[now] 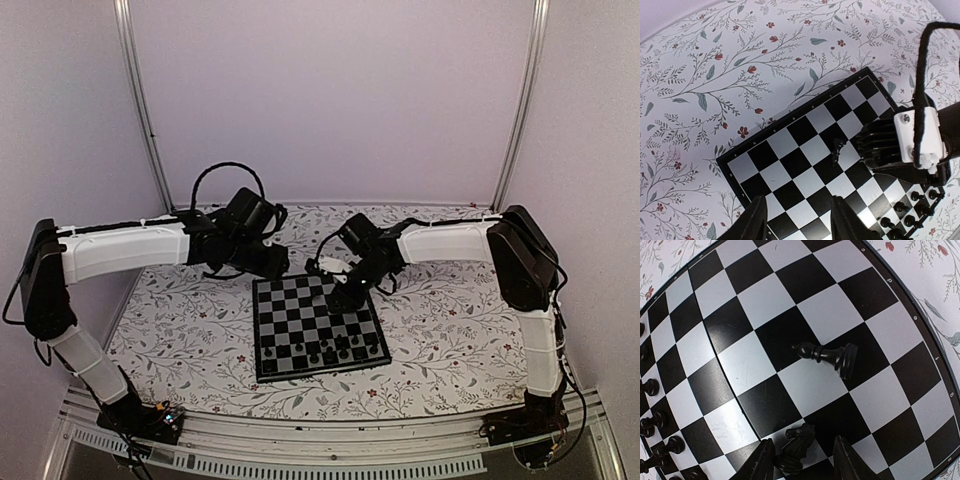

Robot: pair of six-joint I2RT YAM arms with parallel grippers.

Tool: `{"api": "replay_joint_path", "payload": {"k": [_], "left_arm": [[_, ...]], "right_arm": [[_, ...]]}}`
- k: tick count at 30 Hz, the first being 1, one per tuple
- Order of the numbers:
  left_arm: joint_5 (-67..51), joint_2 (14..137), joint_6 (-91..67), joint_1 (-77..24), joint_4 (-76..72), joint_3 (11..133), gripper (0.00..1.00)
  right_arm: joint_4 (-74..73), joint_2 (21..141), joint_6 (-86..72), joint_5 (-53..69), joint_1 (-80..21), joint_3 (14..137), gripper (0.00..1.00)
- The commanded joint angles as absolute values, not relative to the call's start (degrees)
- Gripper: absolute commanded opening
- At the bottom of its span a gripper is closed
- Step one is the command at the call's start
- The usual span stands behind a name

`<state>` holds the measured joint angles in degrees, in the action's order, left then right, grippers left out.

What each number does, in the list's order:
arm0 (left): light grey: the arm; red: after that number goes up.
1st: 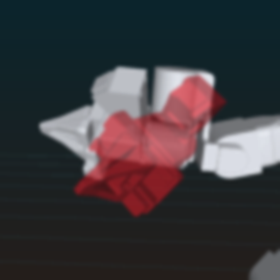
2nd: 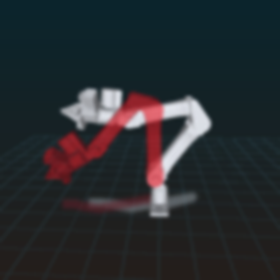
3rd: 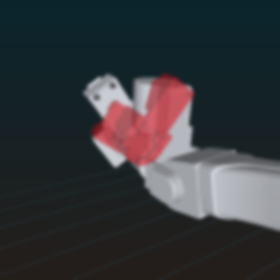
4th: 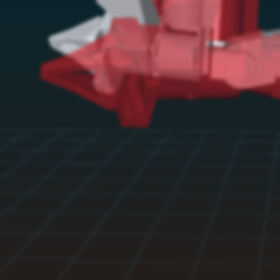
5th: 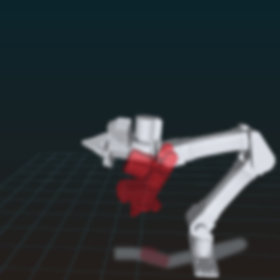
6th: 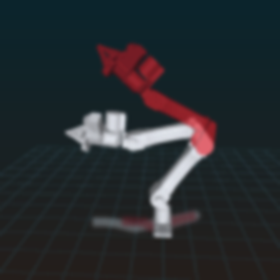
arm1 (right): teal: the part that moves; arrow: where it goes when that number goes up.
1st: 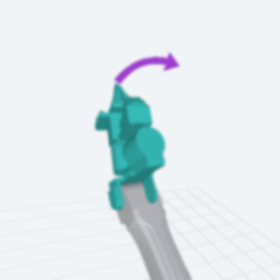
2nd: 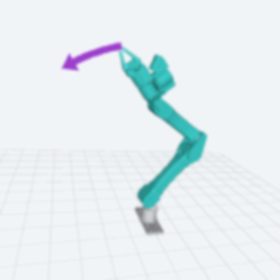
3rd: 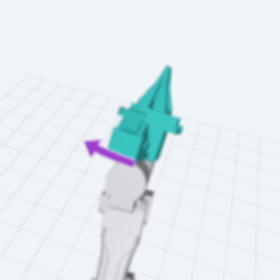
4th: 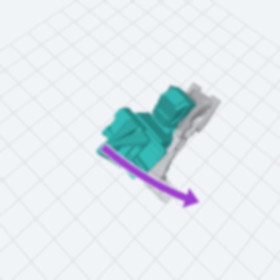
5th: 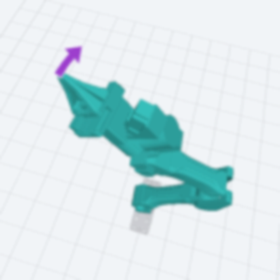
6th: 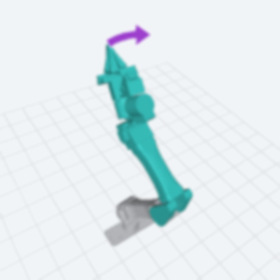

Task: Set up the chess pieces on the board
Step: Pick up the chess piece from the chessboard.

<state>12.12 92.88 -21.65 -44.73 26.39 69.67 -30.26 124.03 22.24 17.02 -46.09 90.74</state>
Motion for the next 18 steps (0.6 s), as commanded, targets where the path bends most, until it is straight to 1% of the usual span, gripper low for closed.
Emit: {"api": "replay_joint_path", "payload": {"k": [1,4,6,7,10,12,15,18], "left_arm": [[10.4,92.2,-22.7,-43.5,24.6,69.1,0.45],[9.8,92.8,-22.7,-43.3,24.2,69.3,0.44],[9.6,93.3,-22.6,-43.2,24.1,69.7,0.45],[9.5,93.7,-22.5,-43.2,24.1,70.0,0.45],[9.2,94.4,-22.8,-43.1,24.1,70.6,0.45],[8.4,94.8,-23.1,-42.9,23.7,70.7,0.44],[5.3,95.5,-24.2,-42.4,21.6,69.8,0.44],[-0.3,96.2,-26.7,-41.9,16.6,68.2,0.44]], "right_arm": [[-32.5,125.1,20.9,14.3,-46.6,89.8,0.43],[-32.3,123.6,20.8,13.4,-46.6,88.3,0.43],[-32.1,123.1,20.9,13.0,-46.6,87.6,0.41],[-32.1,123.0,21.0,12.7,-46.6,87.5,0.39],[-32.2,123.1,21.1,12.1,-46.6,87.4,0.28],[-32.1,122.6,21.2,12.0,-46.6,86.9,0.24],[-31.4,120.8,21.6,12.5,-46.6,85.2,0.23],[-30.0,117.5,22.2,14.6,-46.6,82.7,0.23]]}}
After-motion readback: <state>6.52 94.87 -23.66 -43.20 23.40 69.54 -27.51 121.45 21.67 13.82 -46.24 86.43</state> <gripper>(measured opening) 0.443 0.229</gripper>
